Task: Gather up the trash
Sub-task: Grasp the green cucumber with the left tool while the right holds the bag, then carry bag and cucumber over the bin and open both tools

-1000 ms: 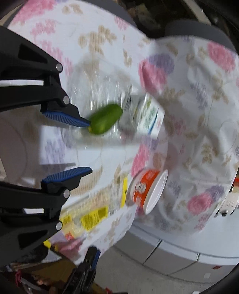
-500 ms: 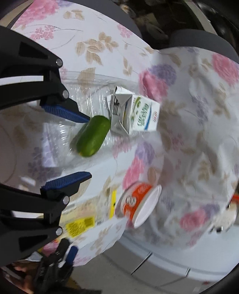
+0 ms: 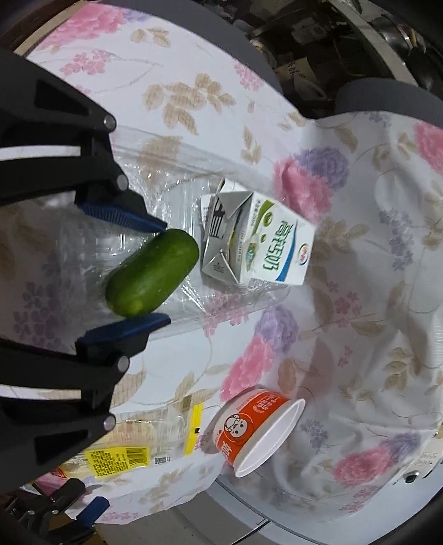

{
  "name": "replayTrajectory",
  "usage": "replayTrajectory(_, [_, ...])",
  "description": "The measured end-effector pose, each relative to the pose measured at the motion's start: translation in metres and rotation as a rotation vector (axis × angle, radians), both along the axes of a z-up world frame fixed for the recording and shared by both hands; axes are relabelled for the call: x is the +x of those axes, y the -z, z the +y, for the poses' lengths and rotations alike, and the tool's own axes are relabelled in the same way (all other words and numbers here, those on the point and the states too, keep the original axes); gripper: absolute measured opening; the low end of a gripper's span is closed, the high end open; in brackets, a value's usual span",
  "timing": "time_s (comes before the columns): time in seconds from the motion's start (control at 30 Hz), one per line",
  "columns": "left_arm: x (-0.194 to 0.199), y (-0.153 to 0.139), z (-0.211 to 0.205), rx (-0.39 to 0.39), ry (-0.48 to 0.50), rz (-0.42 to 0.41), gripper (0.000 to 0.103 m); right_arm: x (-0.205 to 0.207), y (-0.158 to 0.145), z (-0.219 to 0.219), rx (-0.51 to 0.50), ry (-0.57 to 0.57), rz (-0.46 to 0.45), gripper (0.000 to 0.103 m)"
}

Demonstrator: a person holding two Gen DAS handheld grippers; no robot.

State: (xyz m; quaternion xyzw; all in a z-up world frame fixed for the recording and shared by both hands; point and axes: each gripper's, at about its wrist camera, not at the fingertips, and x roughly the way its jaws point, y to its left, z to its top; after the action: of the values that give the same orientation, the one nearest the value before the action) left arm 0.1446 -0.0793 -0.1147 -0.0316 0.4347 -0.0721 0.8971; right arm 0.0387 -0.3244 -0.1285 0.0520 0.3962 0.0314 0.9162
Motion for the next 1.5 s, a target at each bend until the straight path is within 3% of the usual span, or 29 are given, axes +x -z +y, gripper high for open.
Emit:
replayTrajectory(0.1, [-0.008, -0.005, 0.01, -0.051, 0.042, -0.023, 0.033, -0.001, -0.001, -0.001, 0.001, 0.003, -0.003, 0.065])
replayTrajectory(0.33, [-0.037, -0.023, 0.018, -0.118, 0.13, -0.114, 0.032, 0.0, 0.001, -0.001, 0.034, 0.007, 0.011, 0.065])
replayTrajectory(0.53, [-0.063, -0.039, 0.007, -0.161, 0.206, -0.142, 0.032, 0.005, 0.009, 0.001, 0.076, 0.013, 0.041, 0.064])
replayTrajectory(0.57, [-0.065, -0.039, 0.005, -0.165, 0.216, -0.141, 0.032, 0.006, 0.011, 0.0, 0.081, 0.019, 0.046, 0.062])
replayTrajectory(0.63, [-0.07, -0.039, -0.001, -0.162, 0.239, -0.146, 0.032, 0.011, 0.016, -0.002, 0.092, 0.026, 0.059, 0.048])
replayTrajectory(0.7, [-0.072, -0.037, -0.007, -0.146, 0.261, -0.152, 0.032, 0.016, 0.021, 0.0, 0.076, 0.02, 0.062, 0.048])
replayTrajectory(0.83, [-0.072, -0.033, -0.008, -0.154, 0.27, -0.142, 0.032, 0.02, 0.023, 0.022, -0.096, -0.013, 0.048, 0.048])
replayTrajectory(0.87, [-0.072, -0.032, -0.008, -0.151, 0.268, -0.142, 0.032, 0.02, 0.023, 0.024, -0.095, -0.017, 0.046, 0.047])
replayTrajectory(0.9, [-0.072, -0.032, -0.007, -0.15, 0.265, -0.142, 0.032, 0.02, 0.023, 0.024, -0.093, -0.015, 0.047, 0.041])
replayTrajectory(0.93, [-0.072, -0.031, -0.006, -0.15, 0.263, -0.142, 0.032, 0.02, 0.021, 0.025, -0.112, -0.005, 0.044, 0.026])
replayTrajectory(0.97, [-0.071, -0.031, -0.005, -0.146, 0.259, -0.142, 0.032, 0.021, 0.021, 0.024, -0.113, -0.007, 0.044, 0.019])
replayTrajectory(1.13, [-0.073, -0.032, 0.0, -0.126, 0.243, -0.15, 0.032, 0.013, 0.0, 0.019, -0.077, 0.009, -0.035, 0.003])
replayTrajectory(1.5, [-0.097, -0.056, -0.011, -0.139, 0.29, -0.21, 0.032, -0.028, -0.068, -0.003, -0.005, 0.06, -0.19, 0.001])
